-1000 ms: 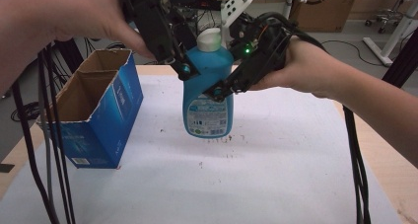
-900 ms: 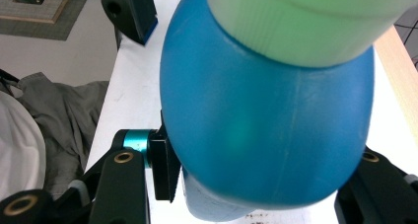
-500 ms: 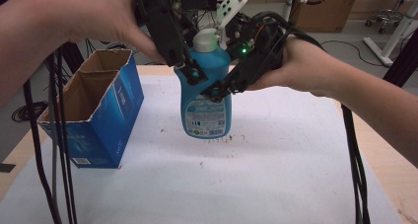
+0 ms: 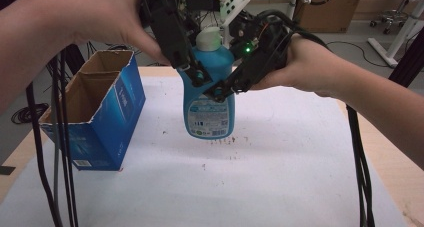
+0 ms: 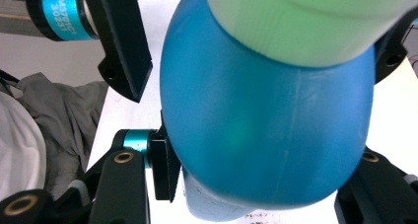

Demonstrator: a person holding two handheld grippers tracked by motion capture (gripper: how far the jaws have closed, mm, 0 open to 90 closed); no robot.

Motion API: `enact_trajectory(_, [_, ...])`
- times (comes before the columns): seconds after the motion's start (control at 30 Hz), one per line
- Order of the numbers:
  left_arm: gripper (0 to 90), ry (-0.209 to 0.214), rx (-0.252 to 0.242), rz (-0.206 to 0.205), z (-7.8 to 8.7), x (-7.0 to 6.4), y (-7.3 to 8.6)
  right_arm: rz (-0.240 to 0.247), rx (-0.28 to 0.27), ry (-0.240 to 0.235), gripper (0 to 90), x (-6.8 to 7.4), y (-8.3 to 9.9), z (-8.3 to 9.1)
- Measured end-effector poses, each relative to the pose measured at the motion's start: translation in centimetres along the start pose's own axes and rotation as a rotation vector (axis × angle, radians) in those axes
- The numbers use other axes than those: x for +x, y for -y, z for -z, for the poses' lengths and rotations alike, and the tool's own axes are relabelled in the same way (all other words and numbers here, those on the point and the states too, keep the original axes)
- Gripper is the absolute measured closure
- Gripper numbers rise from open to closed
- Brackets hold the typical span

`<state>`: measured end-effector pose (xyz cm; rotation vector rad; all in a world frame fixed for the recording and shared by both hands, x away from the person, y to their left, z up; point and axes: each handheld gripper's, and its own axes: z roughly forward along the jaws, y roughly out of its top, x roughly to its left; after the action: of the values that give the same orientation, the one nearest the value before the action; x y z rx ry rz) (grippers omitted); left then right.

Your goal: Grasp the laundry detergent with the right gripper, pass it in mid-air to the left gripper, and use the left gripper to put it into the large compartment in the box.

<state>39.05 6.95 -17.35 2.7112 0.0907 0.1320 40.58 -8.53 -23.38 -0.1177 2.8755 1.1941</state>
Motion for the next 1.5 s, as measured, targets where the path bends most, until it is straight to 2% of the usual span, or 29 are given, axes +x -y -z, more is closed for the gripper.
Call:
enact_trajectory(0.63, [22.8,0.004,-0.003,-0.009,0.04,-0.05,0.05,-0.007,-0.006,0.009,45.4,-0.14,-0.05,0.35])
enact_trajectory(0.93, [23.2,-0.017,-0.011,-0.001,0.20,-0.05,0.00,-0.010,-0.011,0.014,45.4,-0.19,-0.05,0.43])
enact_trajectory(1.5, [27.3,-0.020,-0.014,0.001,0.23,-0.10,0.02,-0.008,-0.009,0.010,45.4,-0.16,-0.13,0.33])
